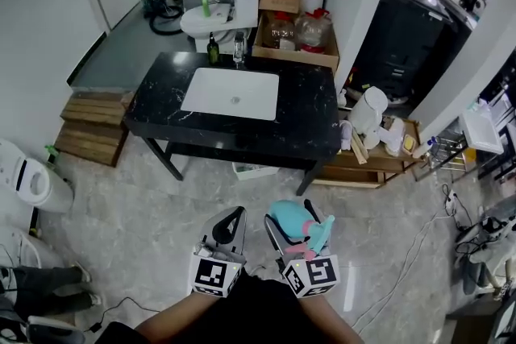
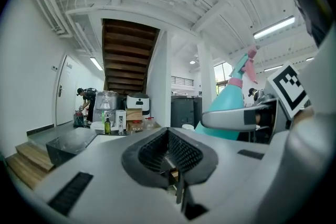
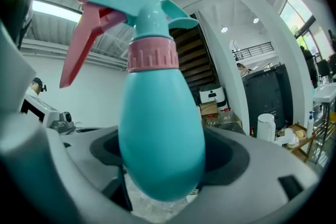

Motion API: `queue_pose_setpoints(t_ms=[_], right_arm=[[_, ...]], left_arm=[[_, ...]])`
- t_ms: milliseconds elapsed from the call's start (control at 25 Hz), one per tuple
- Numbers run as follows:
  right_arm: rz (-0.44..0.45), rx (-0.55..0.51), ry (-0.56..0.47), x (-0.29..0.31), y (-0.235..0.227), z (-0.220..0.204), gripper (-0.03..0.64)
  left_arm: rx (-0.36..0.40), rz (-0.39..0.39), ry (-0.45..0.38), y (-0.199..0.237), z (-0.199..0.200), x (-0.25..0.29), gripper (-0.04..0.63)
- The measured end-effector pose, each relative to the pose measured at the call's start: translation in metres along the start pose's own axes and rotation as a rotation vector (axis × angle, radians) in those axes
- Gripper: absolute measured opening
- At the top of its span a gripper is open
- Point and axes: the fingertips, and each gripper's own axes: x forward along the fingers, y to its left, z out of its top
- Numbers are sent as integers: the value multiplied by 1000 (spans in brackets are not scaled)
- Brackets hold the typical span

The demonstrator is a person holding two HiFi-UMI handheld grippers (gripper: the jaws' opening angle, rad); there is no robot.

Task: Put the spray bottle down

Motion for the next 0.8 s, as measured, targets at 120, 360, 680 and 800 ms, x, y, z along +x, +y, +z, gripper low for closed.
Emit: queue_pose_setpoints(t_ms=[120, 360, 680, 800], right_arm=[[-6, 14, -4, 4, -8, 2, 420], [-21, -15, 28, 26, -25, -2, 420], [-68, -51, 68, 101, -64, 4, 420], [-85, -64, 76, 135, -81, 11, 420]], left_arm=[[-6, -2, 8, 3, -3, 7, 11], [-11, -30, 6, 15, -3, 42, 11], [-13, -120, -14, 37, 5, 123, 11], [-10, -146, -14, 48, 8, 155, 11]])
